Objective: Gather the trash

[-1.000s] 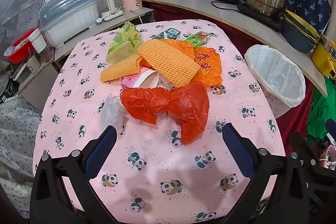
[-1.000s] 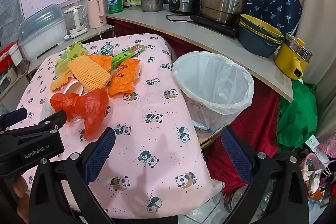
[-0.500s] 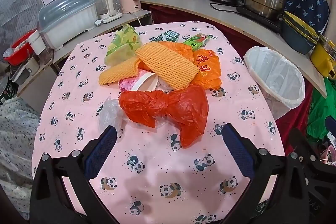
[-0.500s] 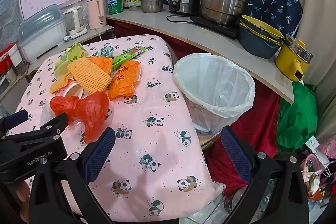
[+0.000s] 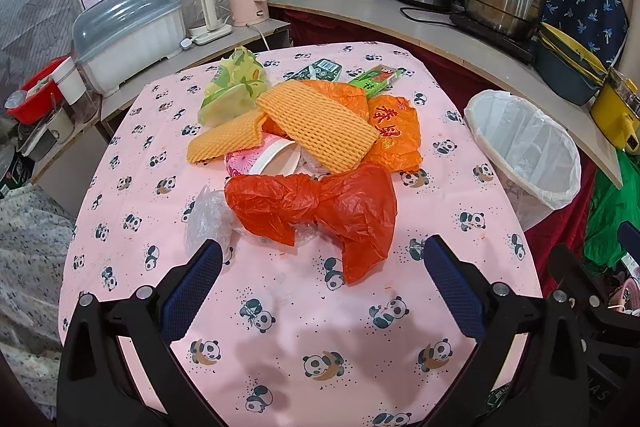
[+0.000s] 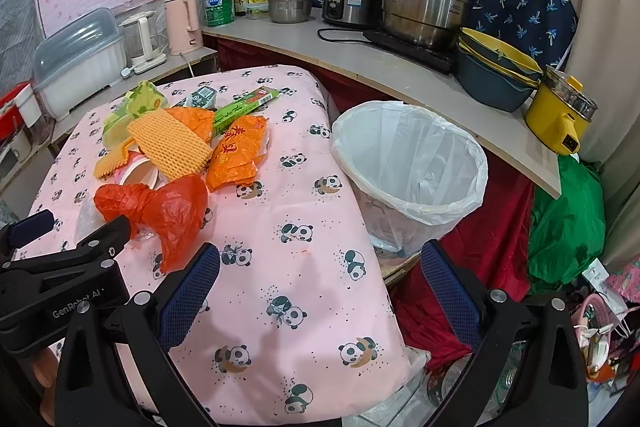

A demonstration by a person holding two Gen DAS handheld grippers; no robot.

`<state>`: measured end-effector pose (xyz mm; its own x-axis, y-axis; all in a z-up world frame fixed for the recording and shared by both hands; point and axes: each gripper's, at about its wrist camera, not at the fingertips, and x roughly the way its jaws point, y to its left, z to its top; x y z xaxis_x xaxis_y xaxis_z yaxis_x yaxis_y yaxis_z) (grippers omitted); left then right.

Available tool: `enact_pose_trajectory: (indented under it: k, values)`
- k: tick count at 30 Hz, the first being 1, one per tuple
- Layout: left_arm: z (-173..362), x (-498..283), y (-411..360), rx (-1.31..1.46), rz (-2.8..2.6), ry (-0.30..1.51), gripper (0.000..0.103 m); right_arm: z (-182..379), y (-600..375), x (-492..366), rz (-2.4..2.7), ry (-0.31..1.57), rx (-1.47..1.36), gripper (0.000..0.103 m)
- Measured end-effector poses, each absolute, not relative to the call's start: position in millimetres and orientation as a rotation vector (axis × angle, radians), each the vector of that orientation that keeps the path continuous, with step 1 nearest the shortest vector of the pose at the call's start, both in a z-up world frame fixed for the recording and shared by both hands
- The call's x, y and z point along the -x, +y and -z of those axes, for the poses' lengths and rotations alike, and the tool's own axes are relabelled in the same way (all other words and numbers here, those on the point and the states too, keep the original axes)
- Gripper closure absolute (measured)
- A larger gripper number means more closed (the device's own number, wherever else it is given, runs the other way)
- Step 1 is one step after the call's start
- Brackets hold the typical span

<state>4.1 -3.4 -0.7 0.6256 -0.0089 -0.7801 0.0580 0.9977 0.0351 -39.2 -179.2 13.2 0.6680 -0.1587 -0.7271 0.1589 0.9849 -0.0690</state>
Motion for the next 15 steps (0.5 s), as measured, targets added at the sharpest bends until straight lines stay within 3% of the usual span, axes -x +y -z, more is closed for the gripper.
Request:
enact_pose_trajectory:
  k: [15]
  values:
    - [1.0,-5.2,-3.2,-0.055,0.042,0.890,0.007,-9.9,-178.2,34.4,0.188,0.820,0.000,0.007]
